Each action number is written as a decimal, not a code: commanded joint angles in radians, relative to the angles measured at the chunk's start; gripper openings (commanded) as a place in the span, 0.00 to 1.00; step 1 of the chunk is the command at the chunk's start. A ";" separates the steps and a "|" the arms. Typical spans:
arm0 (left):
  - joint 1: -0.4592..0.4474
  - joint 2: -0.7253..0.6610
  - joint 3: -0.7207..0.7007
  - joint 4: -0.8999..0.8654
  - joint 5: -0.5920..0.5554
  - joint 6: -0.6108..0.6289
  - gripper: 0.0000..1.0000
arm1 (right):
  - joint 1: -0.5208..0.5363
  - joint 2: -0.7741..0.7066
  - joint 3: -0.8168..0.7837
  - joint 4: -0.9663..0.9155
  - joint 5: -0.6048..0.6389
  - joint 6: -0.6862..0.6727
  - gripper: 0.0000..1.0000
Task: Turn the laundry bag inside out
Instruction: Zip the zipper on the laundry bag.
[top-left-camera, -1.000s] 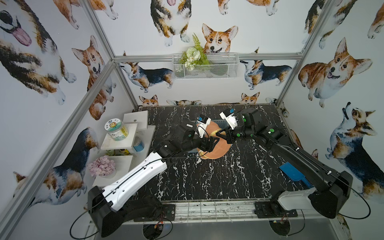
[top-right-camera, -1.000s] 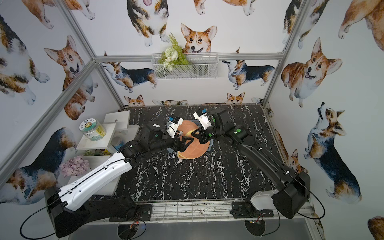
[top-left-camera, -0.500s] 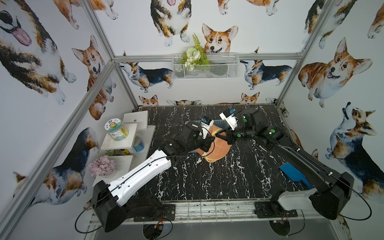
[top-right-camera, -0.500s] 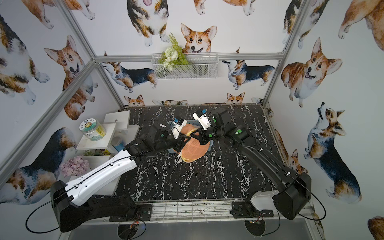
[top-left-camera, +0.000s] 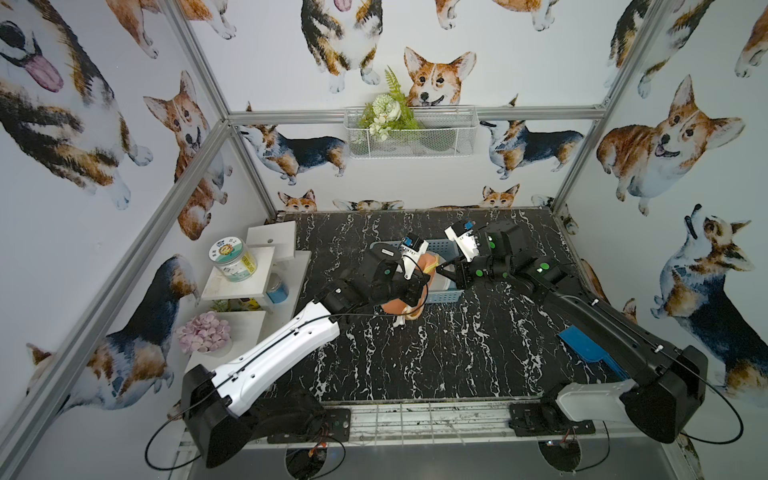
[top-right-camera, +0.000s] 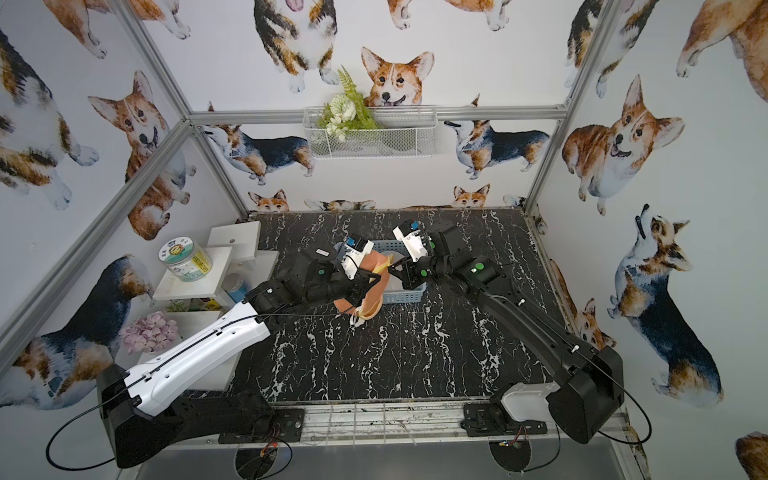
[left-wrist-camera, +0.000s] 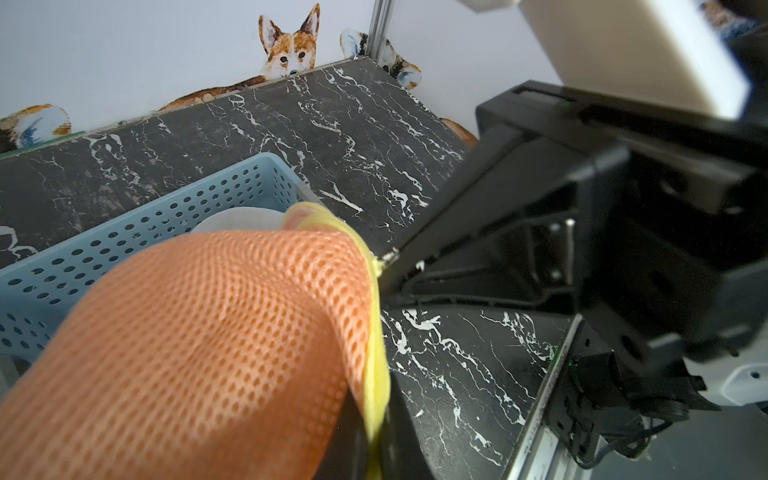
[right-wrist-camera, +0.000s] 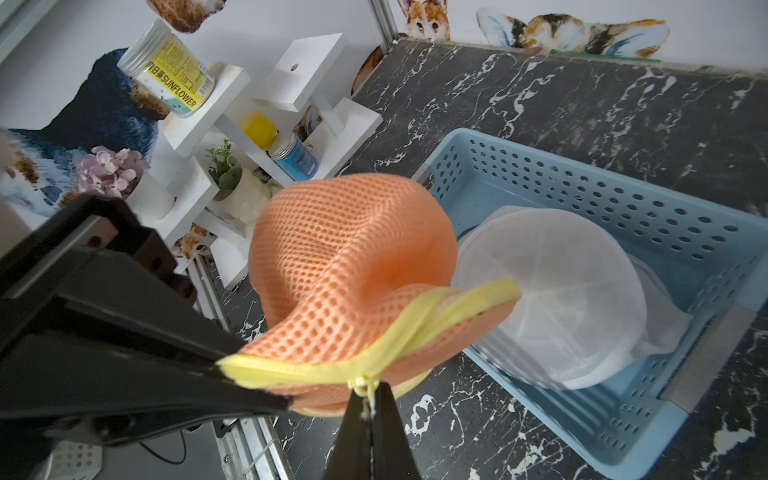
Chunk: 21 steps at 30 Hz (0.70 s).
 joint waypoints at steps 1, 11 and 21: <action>0.008 -0.025 -0.002 0.036 0.000 -0.010 0.00 | -0.024 -0.017 -0.025 0.004 0.053 0.019 0.00; 0.208 -0.133 -0.183 0.335 0.296 -0.223 0.00 | -0.066 -0.062 -0.127 0.015 0.053 0.050 0.00; 0.270 -0.154 -0.259 0.377 0.419 -0.320 0.00 | -0.068 -0.053 -0.096 0.073 -0.041 0.046 0.00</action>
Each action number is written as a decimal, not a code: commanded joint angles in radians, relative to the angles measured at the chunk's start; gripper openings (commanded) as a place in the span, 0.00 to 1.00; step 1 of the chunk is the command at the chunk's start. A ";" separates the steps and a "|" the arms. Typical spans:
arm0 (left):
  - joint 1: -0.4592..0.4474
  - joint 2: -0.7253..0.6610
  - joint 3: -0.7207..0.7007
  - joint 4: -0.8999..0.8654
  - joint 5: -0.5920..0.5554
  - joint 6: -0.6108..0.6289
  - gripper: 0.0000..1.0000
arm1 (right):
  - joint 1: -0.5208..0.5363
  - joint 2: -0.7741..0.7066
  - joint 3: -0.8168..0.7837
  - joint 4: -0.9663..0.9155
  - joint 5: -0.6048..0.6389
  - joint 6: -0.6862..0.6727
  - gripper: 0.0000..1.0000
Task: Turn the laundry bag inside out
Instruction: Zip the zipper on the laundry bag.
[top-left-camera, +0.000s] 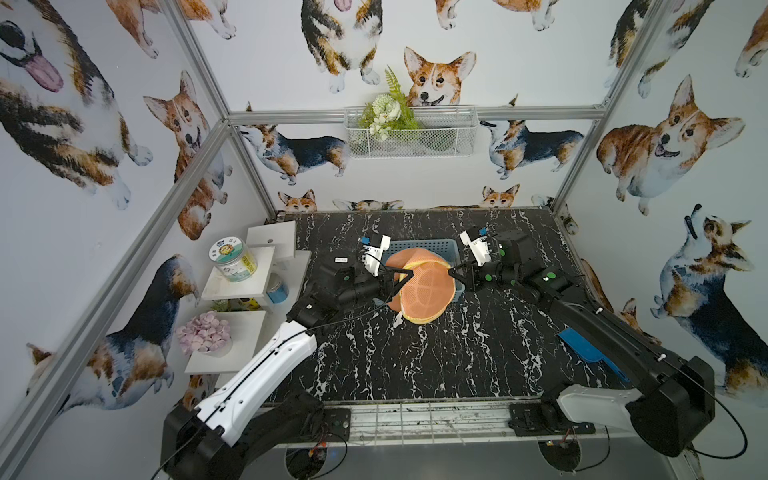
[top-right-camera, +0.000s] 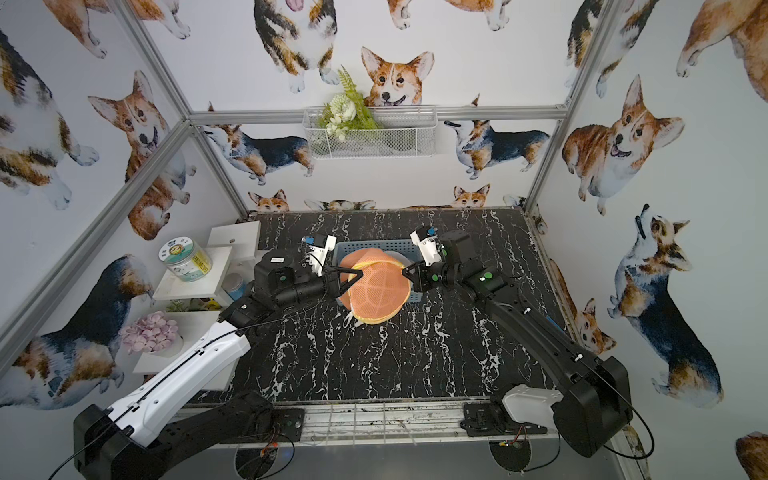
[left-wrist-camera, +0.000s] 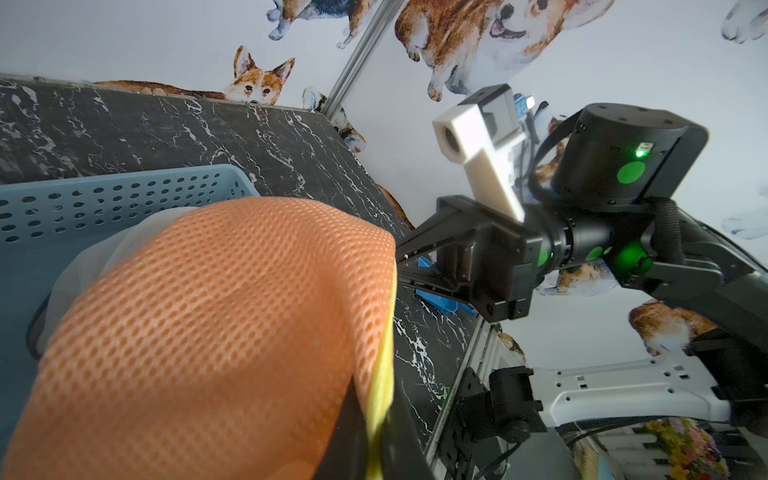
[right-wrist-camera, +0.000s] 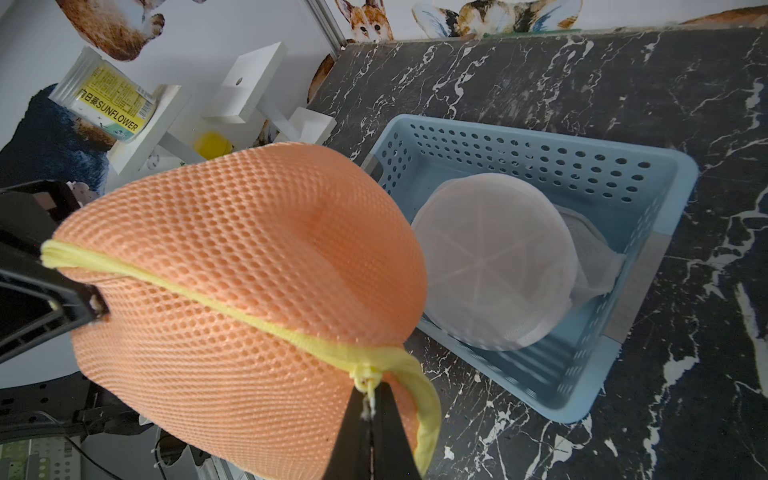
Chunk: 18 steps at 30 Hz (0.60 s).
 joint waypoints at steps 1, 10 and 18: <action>0.004 0.016 0.024 -0.010 0.025 0.003 0.10 | 0.001 0.012 0.050 0.003 -0.077 -0.024 0.00; -0.110 -0.026 0.162 -0.396 -0.300 0.205 0.76 | 0.062 0.131 0.194 -0.161 -0.034 -0.150 0.00; -0.192 0.010 0.236 -0.451 -0.550 0.233 0.79 | 0.089 0.159 0.258 -0.234 0.021 -0.205 0.00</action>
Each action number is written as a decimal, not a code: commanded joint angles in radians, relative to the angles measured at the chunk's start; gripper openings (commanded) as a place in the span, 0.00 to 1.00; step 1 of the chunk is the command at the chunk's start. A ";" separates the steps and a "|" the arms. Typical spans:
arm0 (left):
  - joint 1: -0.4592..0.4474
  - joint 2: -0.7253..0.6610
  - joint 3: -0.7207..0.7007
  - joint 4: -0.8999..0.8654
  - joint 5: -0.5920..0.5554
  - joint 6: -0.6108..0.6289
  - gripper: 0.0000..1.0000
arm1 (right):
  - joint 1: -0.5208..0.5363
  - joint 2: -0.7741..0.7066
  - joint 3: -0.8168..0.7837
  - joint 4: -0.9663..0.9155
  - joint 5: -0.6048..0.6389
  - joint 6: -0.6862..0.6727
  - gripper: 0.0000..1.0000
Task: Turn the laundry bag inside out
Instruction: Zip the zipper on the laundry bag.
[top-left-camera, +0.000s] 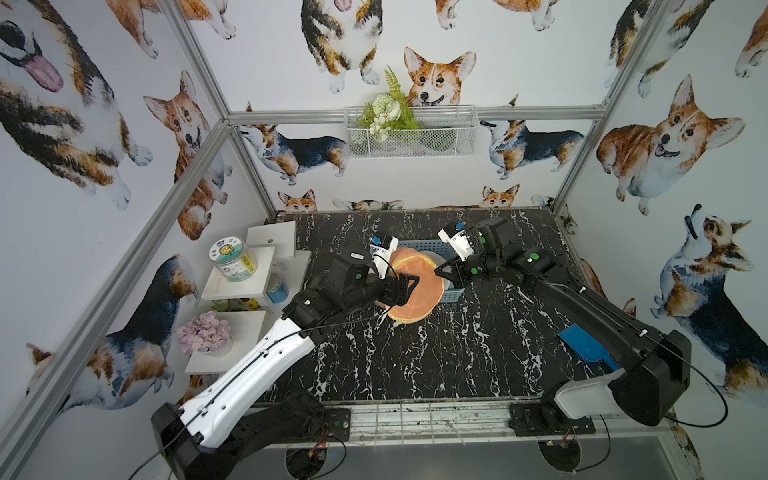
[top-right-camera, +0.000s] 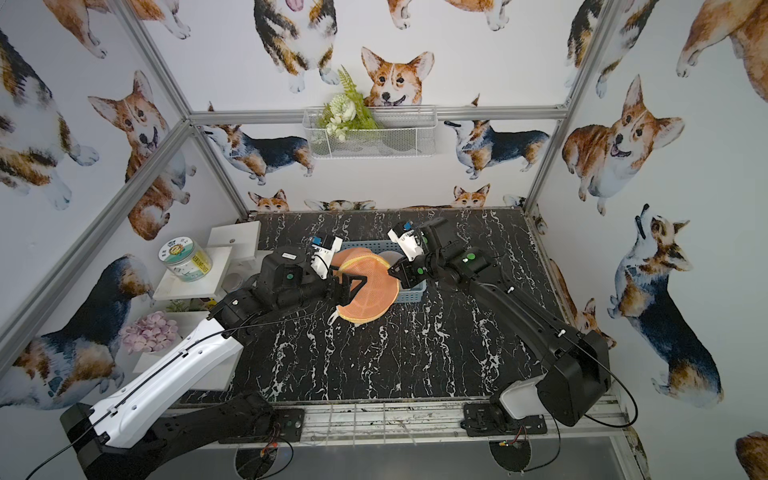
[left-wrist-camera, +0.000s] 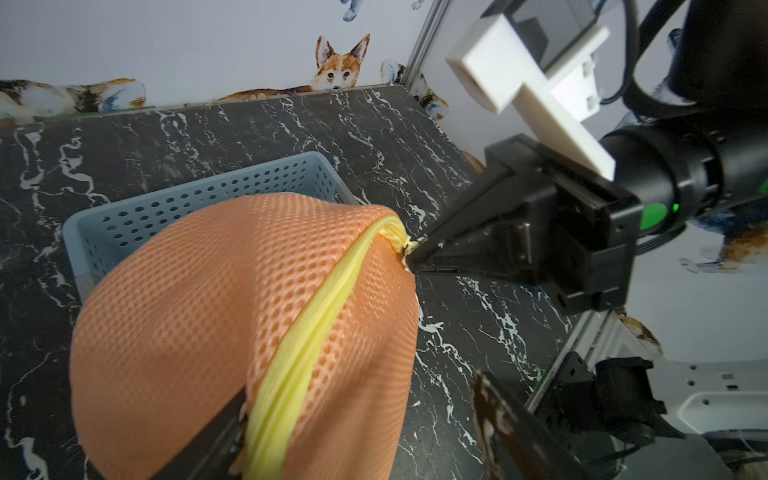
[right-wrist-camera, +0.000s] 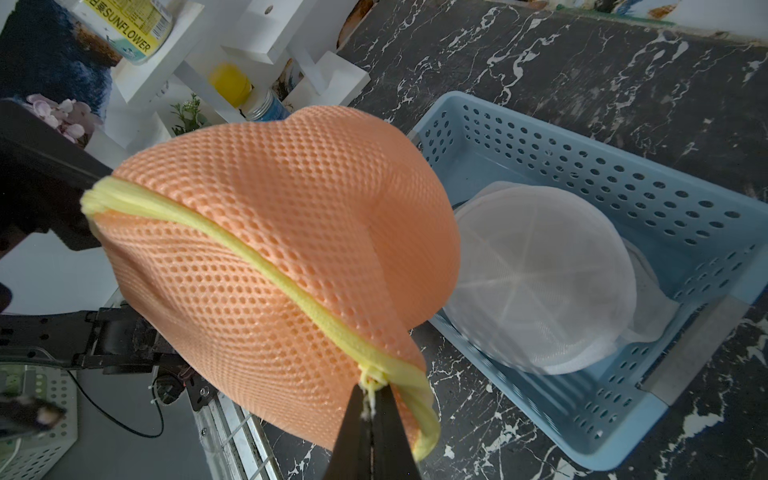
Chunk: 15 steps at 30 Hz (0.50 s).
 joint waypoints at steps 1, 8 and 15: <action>-0.008 0.000 0.007 -0.032 -0.106 0.014 0.79 | 0.002 -0.002 0.029 -0.035 0.047 -0.038 0.00; -0.009 -0.109 -0.014 -0.107 -0.072 -0.072 0.80 | -0.001 -0.008 0.043 -0.030 0.107 -0.028 0.00; -0.003 -0.086 -0.035 -0.053 -0.022 -0.006 0.84 | 0.002 0.013 0.034 -0.030 -0.022 -0.055 0.00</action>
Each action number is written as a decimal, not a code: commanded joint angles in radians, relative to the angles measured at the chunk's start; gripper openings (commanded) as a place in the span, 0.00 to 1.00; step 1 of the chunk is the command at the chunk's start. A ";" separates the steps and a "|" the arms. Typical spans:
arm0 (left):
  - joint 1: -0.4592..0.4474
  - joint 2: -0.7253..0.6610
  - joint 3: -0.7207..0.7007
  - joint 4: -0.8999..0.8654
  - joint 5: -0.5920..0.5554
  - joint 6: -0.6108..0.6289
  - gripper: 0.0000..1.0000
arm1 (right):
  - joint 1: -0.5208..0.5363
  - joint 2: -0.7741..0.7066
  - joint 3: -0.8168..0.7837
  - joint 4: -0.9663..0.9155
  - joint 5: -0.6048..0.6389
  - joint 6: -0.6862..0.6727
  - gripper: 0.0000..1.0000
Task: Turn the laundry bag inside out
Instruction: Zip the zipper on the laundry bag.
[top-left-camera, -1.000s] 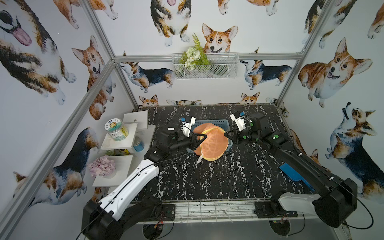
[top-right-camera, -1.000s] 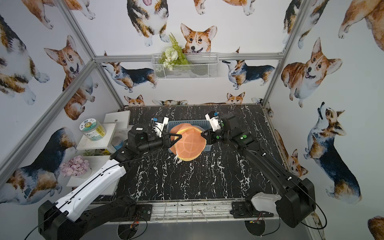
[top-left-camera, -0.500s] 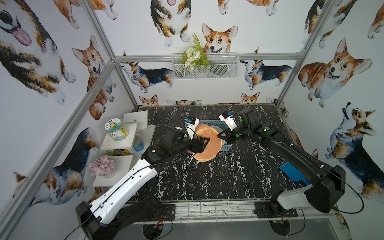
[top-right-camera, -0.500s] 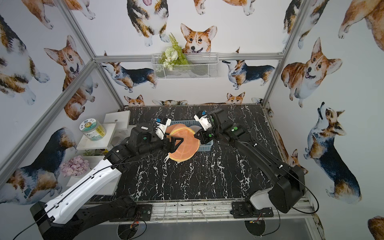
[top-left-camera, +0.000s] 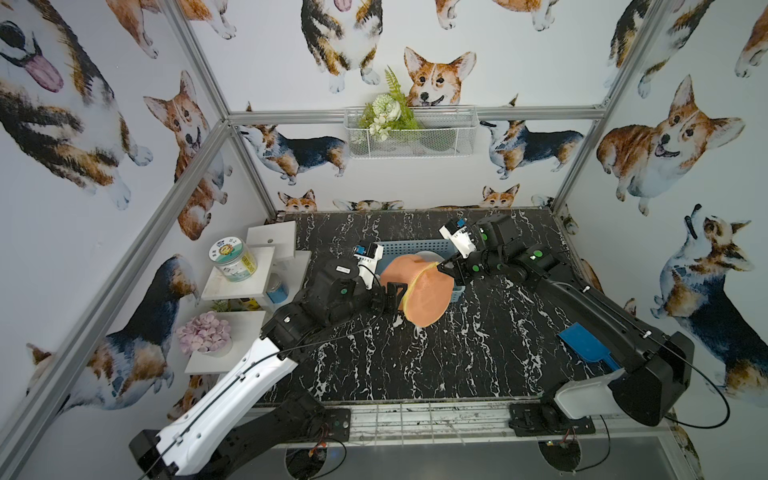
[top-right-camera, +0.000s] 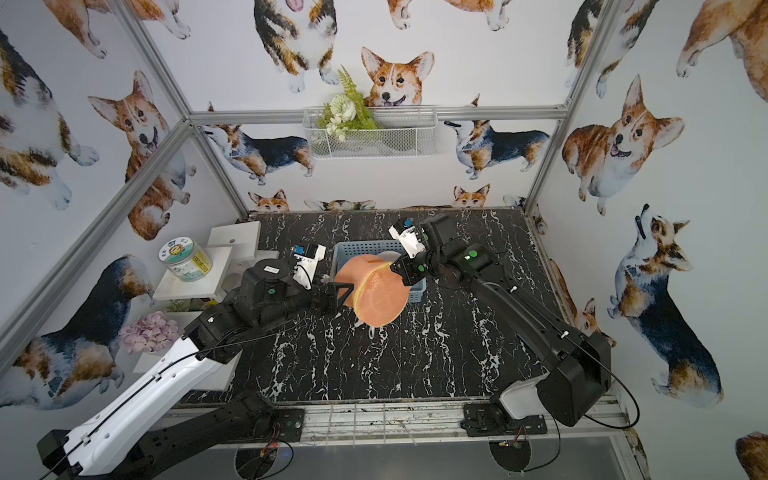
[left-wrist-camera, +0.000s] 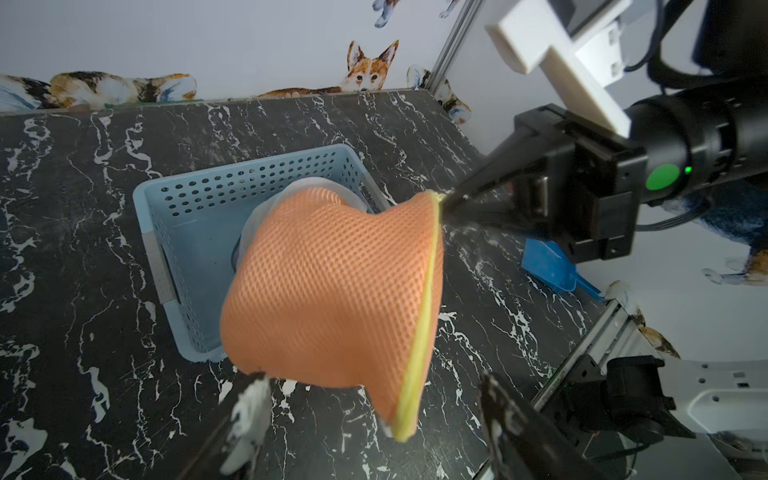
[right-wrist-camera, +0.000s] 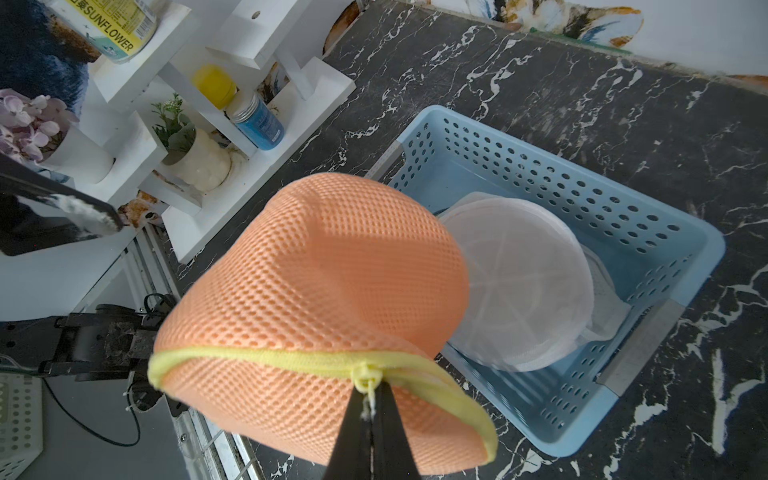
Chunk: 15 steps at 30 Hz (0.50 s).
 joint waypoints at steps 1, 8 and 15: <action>0.000 0.032 -0.003 0.085 0.057 0.042 0.84 | 0.005 0.011 0.006 -0.006 -0.056 -0.028 0.00; -0.042 0.155 0.051 0.191 0.092 0.049 0.82 | 0.034 0.013 0.001 0.019 -0.041 0.018 0.00; -0.211 0.202 0.071 0.125 -0.077 0.076 0.82 | 0.075 -0.027 -0.066 0.110 0.013 0.134 0.00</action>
